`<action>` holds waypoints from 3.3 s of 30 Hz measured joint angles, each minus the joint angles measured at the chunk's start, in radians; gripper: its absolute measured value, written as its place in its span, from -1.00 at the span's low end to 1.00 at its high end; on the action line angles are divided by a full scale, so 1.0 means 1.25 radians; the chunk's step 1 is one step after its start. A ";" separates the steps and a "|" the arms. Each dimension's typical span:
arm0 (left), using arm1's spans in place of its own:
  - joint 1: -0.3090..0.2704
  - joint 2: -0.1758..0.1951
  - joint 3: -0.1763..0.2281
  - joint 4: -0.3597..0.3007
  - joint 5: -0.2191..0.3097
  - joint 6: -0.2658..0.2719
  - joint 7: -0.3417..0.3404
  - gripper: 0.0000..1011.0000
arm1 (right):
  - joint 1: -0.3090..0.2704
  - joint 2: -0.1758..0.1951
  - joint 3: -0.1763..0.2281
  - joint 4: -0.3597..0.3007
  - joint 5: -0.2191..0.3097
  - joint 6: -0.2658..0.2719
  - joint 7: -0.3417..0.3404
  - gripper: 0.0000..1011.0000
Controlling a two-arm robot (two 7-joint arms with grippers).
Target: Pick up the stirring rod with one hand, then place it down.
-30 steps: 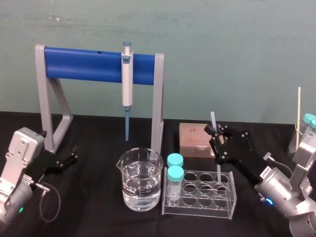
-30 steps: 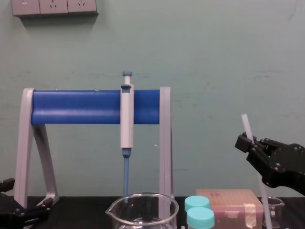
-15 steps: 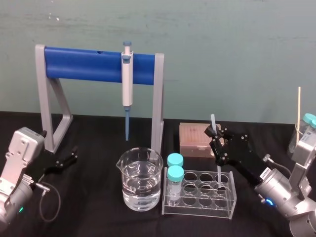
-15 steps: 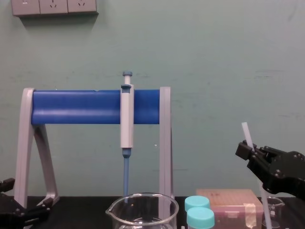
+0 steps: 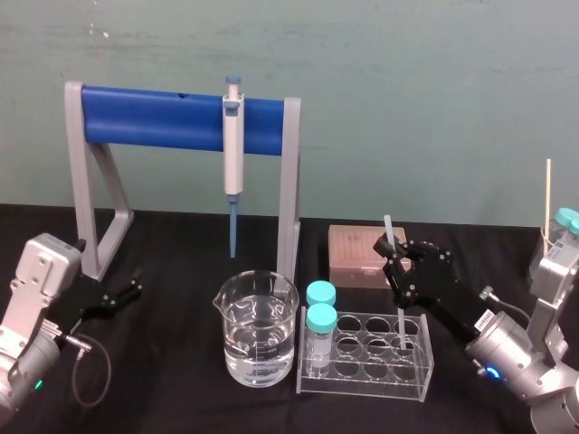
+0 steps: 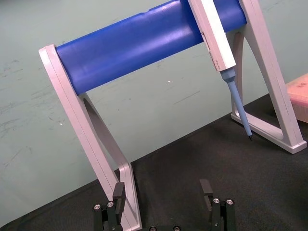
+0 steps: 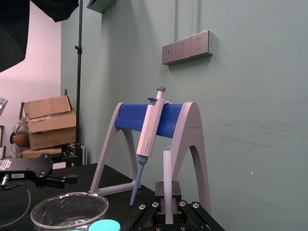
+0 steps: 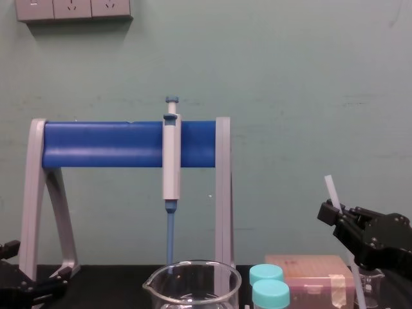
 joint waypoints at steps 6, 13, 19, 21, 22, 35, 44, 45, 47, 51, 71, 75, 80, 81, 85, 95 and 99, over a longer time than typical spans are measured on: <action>0.000 0.000 0.000 0.000 0.000 0.000 0.000 0.98 | 0.005 -0.001 -0.002 0.010 0.005 0.008 0.004 -0.86; 0.000 0.000 0.000 0.000 0.000 0.000 0.000 0.98 | 0.009 -0.002 -0.004 0.019 0.007 0.019 0.005 -0.86; 0.000 0.000 0.000 0.000 0.000 0.000 0.000 0.98 | 0.010 -0.001 -0.005 0.022 0.006 0.024 0.002 -0.86; 0.000 0.000 0.000 0.000 0.000 0.000 0.000 0.98 | 0.010 0.000 -0.005 0.022 0.003 0.024 -0.003 -0.86; 0.000 0.000 0.000 0.000 0.000 0.000 0.000 0.98 | 0.010 0.000 -0.005 0.021 0.002 0.023 -0.004 -0.86; 0.000 0.000 0.000 0.000 0.000 0.000 0.000 0.98 | 0.010 0.000 -0.004 0.020 0.001 0.023 -0.004 -0.86; 0.000 0.000 0.000 0.000 0.000 0.000 0.000 0.98 | 0.010 0.000 -0.004 0.020 0.002 0.022 -0.004 -0.56; 0.000 0.000 0.000 0.000 0.000 0.000 0.000 0.98 | 0.010 0.000 -0.004 0.020 0.002 0.022 -0.004 -0.49; 0.000 0.000 0.000 0.000 0.000 0.000 0.000 0.98 | 0.009 0.000 -0.004 0.020 0.002 0.022 -0.004 -0.38; 0.000 0.000 0.000 0.000 0.000 0.000 0.000 0.98 | 0.010 0.000 -0.004 0.020 0.002 0.022 -0.004 -0.16; 0.000 0.000 0.000 0.000 0.000 0.000 0.000 0.98 | 0.010 0.000 -0.004 0.020 0.002 0.022 -0.003 0.98; 0.000 0.000 0.000 0.000 0.000 0.000 0.000 0.98 | 0.010 0.000 -0.005 0.020 0.002 0.022 -0.003 0.98; 0.000 0.000 0.000 0.000 0.000 0.000 0.000 0.98 | 0.009 0.000 -0.004 0.020 0.001 0.022 -0.004 0.98; 0.000 0.000 0.000 0.000 0.000 0.000 0.000 0.98 | 0.006 0.000 -0.002 0.011 -0.006 0.018 -0.016 0.98; 0.000 0.000 0.000 0.000 0.000 0.000 0.000 0.98 | -0.009 -0.002 0.014 -0.022 -0.027 -0.001 -0.061 0.98; 0.000 0.000 0.000 0.000 0.000 0.000 0.000 0.98 | -0.061 -0.012 0.084 -0.112 -0.076 0.011 -0.203 0.98; 0.000 0.000 0.000 0.000 0.000 0.000 0.000 0.98 | -0.087 -0.010 0.108 -0.139 -0.085 0.063 -0.251 0.98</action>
